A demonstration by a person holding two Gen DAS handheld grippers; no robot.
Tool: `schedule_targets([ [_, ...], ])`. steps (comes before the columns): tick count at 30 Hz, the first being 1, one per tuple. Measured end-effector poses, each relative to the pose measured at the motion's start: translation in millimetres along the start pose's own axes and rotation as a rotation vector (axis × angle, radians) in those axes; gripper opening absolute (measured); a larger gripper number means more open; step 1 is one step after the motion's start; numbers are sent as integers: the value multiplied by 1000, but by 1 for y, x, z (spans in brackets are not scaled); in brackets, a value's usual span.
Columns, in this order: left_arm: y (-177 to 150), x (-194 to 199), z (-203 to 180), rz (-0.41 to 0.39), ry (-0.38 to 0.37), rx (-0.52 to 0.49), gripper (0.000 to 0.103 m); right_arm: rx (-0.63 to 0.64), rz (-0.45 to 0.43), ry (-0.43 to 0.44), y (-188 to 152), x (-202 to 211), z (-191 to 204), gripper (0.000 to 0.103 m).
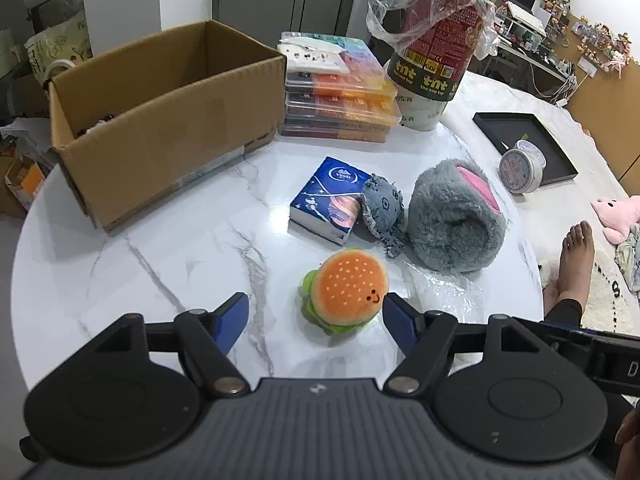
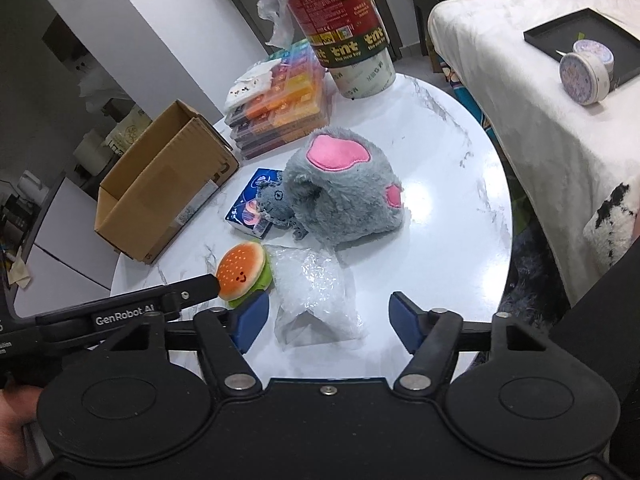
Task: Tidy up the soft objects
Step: 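Grasp the hamburger plush with the left tool while the right tool grasps the plastic bag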
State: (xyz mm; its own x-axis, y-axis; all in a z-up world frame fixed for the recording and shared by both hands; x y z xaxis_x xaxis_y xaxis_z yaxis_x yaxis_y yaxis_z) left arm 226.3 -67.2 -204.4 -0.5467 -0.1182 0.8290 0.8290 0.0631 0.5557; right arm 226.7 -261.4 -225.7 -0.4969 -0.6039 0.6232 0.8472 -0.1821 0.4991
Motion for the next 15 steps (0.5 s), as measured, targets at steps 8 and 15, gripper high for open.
schedule_targets([
  [8,-1,-27,-13,37,-10,-25,73,-15,12,-17,1,-10,-3,63],
  [15,-5,-37,-20,36,-12,-41,61,-18,24,-40,2,-15,-5,63],
])
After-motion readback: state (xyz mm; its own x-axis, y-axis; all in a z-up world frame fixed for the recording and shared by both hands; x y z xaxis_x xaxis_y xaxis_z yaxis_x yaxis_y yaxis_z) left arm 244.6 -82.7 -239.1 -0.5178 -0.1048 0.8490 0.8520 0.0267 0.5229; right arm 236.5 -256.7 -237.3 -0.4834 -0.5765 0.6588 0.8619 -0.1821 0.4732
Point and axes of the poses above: each gripper's, at about its wrist camera, not at the fingertips, and x roughly against the way its jaws point, z to its left, y to its top, the point moved 4 cm from there along -x, roughly the way its jaws point, and after that the axes turned 14 degrees about y, right-handed, at the moved point
